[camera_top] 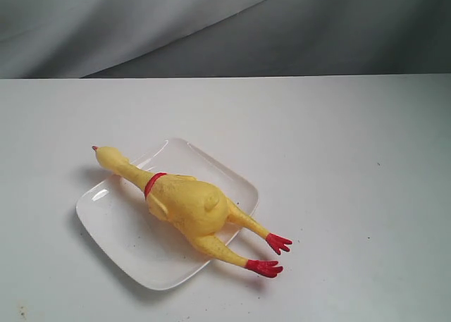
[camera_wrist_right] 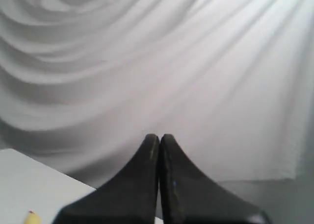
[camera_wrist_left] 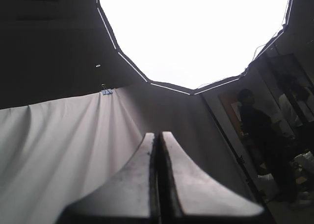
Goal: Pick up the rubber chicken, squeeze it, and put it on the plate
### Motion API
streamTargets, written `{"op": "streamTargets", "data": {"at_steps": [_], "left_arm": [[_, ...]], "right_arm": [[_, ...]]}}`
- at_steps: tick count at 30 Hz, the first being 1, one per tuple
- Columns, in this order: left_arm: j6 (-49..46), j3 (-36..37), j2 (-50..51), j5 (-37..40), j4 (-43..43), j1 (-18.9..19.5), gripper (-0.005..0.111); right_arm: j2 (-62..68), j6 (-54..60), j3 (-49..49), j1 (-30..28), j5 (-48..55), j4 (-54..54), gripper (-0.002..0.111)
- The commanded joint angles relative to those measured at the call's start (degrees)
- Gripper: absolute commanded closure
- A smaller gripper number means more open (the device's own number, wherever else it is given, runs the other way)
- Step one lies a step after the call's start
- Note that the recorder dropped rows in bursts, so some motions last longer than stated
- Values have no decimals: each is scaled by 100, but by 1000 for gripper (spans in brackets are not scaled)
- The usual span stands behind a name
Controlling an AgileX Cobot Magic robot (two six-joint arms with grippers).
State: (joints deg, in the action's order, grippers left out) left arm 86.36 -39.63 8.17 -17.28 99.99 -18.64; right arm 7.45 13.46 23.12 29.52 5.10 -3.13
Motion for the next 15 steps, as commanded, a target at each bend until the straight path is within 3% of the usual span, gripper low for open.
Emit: {"op": "streamTargets", "data": {"at_steps": [1, 6, 9, 15], "left_arm": [[51, 31, -15, 56, -47, -22, 107], [19, 31, -15, 56, -47, -22, 107], [19, 31, -15, 56, -47, -22, 107], [32, 31, -15, 56, -47, -22, 107]], "right_arm": [[-279, -633, -756, -1461, 73, -47, 108], [-745, -1203, -1753, -2565, 73, -47, 108], [-745, -1346, -2260, -2871, 73, -47, 108], [-745, -1346, -2312, -3145, 594, 193, 108]]}}
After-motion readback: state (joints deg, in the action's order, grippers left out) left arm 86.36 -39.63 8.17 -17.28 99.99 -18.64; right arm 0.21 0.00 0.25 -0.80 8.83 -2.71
